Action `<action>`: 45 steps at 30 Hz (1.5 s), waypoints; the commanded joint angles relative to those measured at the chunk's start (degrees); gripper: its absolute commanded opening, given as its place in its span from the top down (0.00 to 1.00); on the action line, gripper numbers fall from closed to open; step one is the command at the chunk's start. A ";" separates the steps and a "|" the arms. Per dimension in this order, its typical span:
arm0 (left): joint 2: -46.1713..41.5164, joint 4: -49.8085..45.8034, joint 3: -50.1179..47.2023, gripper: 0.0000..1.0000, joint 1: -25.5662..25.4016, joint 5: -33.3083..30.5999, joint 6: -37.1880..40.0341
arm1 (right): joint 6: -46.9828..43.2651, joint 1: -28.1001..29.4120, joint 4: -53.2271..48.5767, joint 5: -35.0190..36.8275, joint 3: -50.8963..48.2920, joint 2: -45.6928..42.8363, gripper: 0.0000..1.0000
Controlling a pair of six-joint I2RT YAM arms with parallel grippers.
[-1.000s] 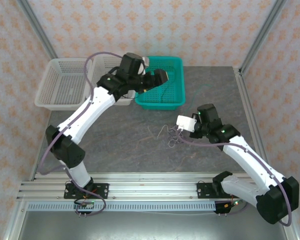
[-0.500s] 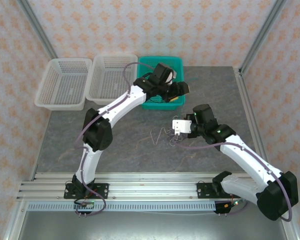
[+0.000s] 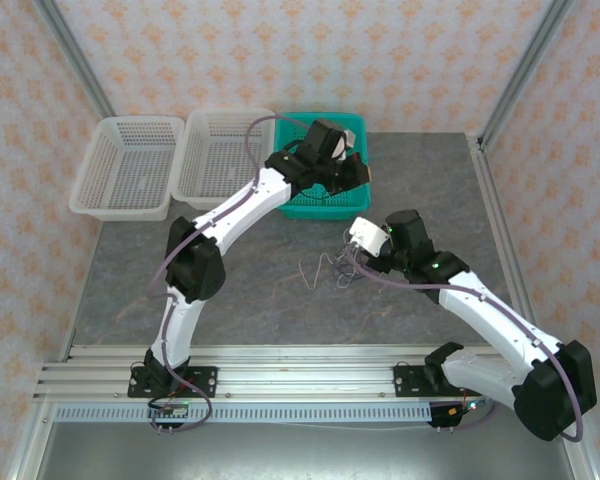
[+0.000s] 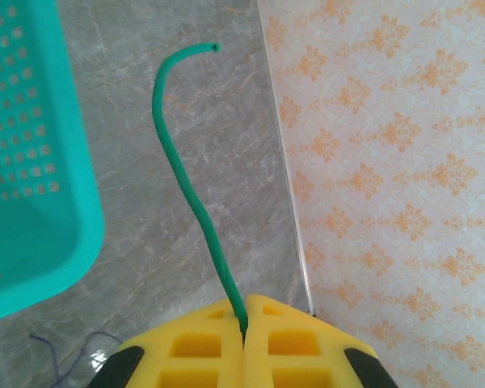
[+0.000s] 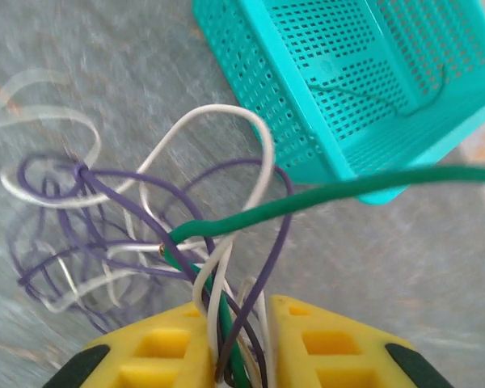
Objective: Untangle the cables
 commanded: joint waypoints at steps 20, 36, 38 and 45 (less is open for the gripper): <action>-11.11 17.12 -20.67 1.00 -0.40 -7.83 -2.04 | 69.26 -4.50 22.97 -18.32 -10.39 -5.24 0.07; -12.35 19.70 -20.58 1.00 -0.41 -3.91 -3.59 | 56.89 -4.44 28.89 -10.61 -8.82 8.70 0.49; -14.79 19.40 -20.74 1.00 -0.42 -3.88 -3.45 | 57.74 -4.54 27.09 -7.15 -9.67 9.23 0.58; -21.75 18.01 -24.23 1.00 0.30 -5.58 -2.83 | 68.46 -5.51 19.99 9.06 -14.79 8.28 0.62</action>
